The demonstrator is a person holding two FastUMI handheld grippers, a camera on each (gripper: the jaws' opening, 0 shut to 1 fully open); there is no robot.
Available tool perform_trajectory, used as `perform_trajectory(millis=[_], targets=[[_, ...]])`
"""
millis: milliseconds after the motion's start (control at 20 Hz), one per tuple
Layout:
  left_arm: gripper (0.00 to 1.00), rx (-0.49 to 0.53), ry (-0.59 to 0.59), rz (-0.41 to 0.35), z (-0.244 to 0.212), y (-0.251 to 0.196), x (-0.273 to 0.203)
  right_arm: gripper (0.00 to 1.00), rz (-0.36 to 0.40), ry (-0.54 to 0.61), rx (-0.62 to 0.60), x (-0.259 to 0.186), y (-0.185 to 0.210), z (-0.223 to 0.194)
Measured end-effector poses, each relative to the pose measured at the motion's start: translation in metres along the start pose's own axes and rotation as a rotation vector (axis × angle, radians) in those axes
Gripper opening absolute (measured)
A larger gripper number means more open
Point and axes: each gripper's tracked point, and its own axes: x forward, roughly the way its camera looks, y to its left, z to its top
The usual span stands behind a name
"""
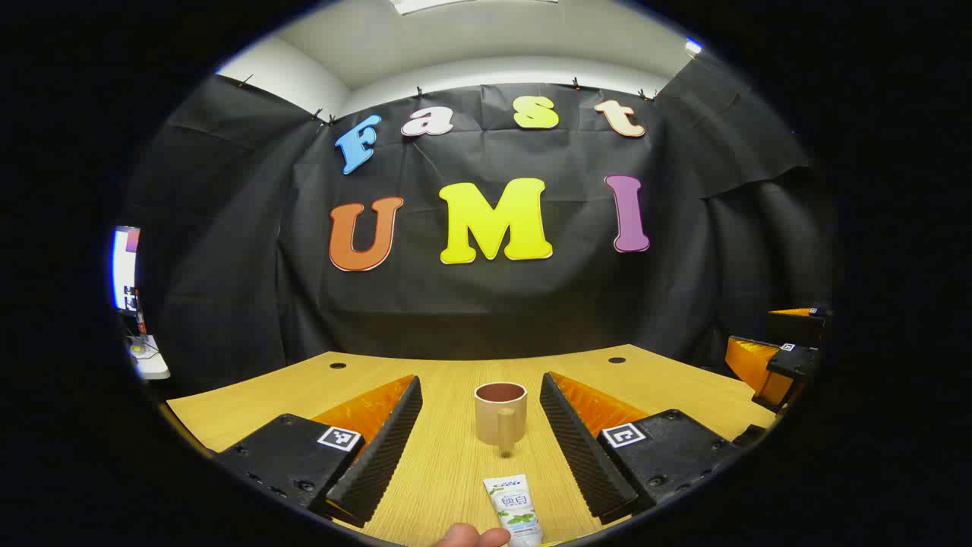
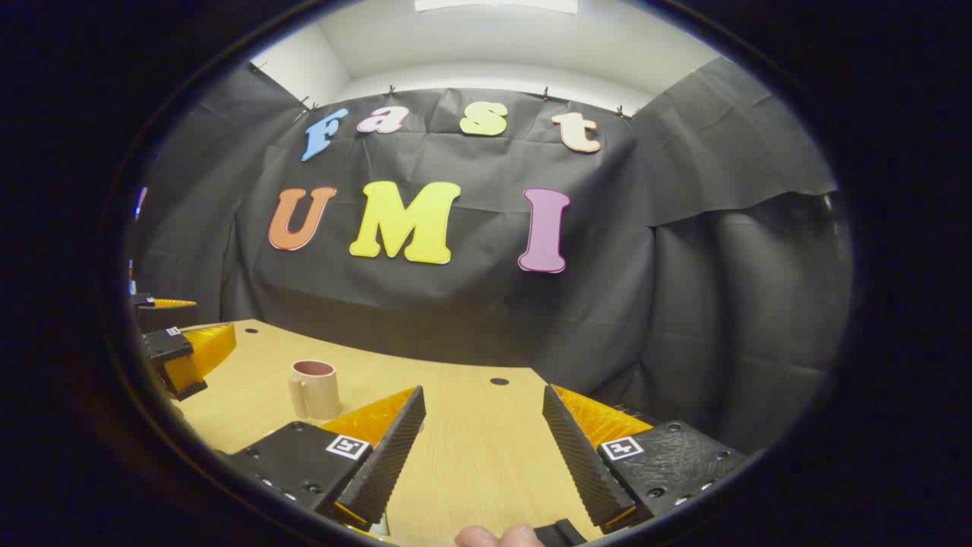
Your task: Put the toothbrush and toothpaste on the desktop into the cup, then pick up the cup and place it on the coaster on the desktop.
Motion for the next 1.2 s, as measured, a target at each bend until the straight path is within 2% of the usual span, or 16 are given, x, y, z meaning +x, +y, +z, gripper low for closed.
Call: perform_trajectory(millis=[200, 900, 1200], targets=[[0.99, -0.001, 0.006, -0.005, -0.004, -0.001, 0.002, 0.96, 0.005, 0.031, 0.008, 0.002, 0.002, -0.009], [0.99, -0.005, 0.035, -0.005, -0.01, -0.007, 0.0, 0.94, -0.004, 0.019, 0.04, -0.001, -0.003, -0.004], [0.99, 0.014, 0.162, -0.006, -0.04, -0.007, -0.001, 0.94, 0.001, 0.062, 0.06, 0.001, -0.008, -0.023]])
